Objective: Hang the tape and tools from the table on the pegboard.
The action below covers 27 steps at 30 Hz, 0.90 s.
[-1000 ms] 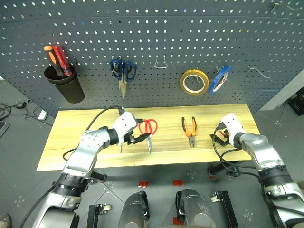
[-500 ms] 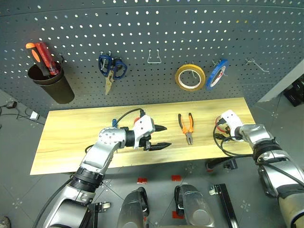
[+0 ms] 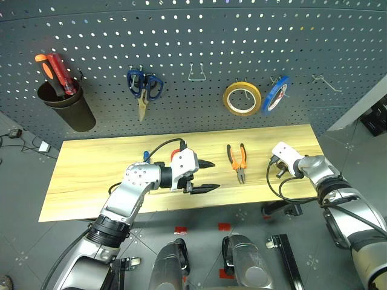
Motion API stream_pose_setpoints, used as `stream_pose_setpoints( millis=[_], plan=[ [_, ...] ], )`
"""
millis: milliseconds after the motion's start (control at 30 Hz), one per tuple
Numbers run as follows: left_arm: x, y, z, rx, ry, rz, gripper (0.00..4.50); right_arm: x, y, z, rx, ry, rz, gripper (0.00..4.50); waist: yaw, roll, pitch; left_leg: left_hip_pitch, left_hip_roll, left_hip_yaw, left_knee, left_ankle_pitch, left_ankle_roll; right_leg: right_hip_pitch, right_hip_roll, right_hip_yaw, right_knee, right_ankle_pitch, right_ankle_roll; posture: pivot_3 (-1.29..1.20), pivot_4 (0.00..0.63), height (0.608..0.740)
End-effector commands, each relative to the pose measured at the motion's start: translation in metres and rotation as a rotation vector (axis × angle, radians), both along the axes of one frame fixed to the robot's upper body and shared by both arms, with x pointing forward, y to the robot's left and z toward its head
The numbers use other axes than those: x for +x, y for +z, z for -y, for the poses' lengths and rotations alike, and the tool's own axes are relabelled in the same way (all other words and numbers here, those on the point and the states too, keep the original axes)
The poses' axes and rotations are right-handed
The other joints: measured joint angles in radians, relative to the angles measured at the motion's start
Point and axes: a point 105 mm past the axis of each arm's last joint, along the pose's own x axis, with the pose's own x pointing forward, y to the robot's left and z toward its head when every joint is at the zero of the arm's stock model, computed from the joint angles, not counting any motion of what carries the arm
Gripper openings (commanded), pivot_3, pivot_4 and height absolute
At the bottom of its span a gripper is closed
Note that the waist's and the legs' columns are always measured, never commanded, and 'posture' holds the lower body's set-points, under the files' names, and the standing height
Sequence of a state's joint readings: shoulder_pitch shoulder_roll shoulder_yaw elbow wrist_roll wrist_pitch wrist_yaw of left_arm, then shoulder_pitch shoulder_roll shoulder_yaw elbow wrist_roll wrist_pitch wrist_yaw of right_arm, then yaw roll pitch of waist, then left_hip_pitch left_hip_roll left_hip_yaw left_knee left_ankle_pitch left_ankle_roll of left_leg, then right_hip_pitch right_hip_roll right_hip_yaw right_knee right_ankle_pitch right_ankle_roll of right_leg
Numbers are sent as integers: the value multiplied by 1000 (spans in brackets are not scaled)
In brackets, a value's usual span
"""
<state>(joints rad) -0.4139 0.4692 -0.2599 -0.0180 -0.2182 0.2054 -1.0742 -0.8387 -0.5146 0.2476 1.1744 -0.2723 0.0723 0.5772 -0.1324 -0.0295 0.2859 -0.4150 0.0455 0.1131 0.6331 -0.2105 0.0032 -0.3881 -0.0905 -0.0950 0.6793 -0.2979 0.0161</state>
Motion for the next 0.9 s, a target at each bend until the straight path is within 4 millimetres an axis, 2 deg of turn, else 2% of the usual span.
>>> stream_pose_setpoints(
  millis=[33, 133, 233, 333, 400, 467, 533, 633, 733, 900],
  plan=[
    [-2, 14, 7, -48, 18, 14, 3369, -1, 14, 15, 21, -26, 111, 51, 4, 0, 0, 0, 0, 0, 0, 0, 0, 0, 0, 0, 0, 0, 0, -246, 280, 740],
    [3, 24, 13, -95, 63, 3, 3369, -7, 45, 11, 61, -8, 293, 51, 19, 1, 1, -1, 0, 0, 0, 0, 0, -1, 0, 0, 0, 0, 0, -267, 283, 740],
    [5, 32, 18, -111, 68, 40, 3369, -29, 69, 0, 49, -2, 442, 51, 22, 1, 1, -1, 0, 0, -2, 0, 0, -2, 0, 0, 0, -1, 1, -276, 282, 740],
    [4, 45, 24, -138, 47, 81, 3369, -59, 104, -27, 13, 18, 663, 51, 23, 1, 0, -1, 1, 0, -3, -1, -1, -2, 1, 1, 0, -1, 2, -294, 285, 740],
    [9, 64, 30, -217, 61, 132, 3369, -74, 136, -50, -16, 52, 850, 51, 20, 1, 1, -1, 0, 0, -3, -1, -2, -3, 1, 1, 0, -2, 4, -303, 286, 740],
    [14, 78, 34, -274, 75, 154, 3369, -82, 160, -62, -22, 57, 975, 51, 19, 1, 1, -2, 0, 0, -3, -1, -2, -3, 1, 2, 0, -4, 7, -309, 283, 740],
    [18, 88, 36, -302, 84, 174, 3369, -82, 181, -67, -1, 50, 1060, 51, 17, 1, 1, -2, 0, 1, -1, -1, -2, -3, 1, 3, 0, -3, 10, -323, 280, 740],
    [23, 95, 40, -311, 80, 178, 3369, -70, 203, -58, 21, 9, 1122, 51, 16, 1, 1, -1, 0, 0, -1, -1, -1, -2, 1, 3, 0, -2, 10, -324, 273, 740],
    [25, 97, 42, -311, 72, 182, 3369, -59, 213, -45, 33, -34, 1139, 51, 14, 1, 1, -1, 0, 0, -1, -1, -1, -2, 1, 2, 0, -1, 8, -322, 269, 740],
    [24, 102, 55, -313, 35, 193, 3369, -32, 219, 3, 103, -200, 1098, 51, 14, 1, 1, -2, -1, 1, -1, -1, -1, -3, 1, 2, -2, 1, 5, -310, 262, 740]
  ],
)
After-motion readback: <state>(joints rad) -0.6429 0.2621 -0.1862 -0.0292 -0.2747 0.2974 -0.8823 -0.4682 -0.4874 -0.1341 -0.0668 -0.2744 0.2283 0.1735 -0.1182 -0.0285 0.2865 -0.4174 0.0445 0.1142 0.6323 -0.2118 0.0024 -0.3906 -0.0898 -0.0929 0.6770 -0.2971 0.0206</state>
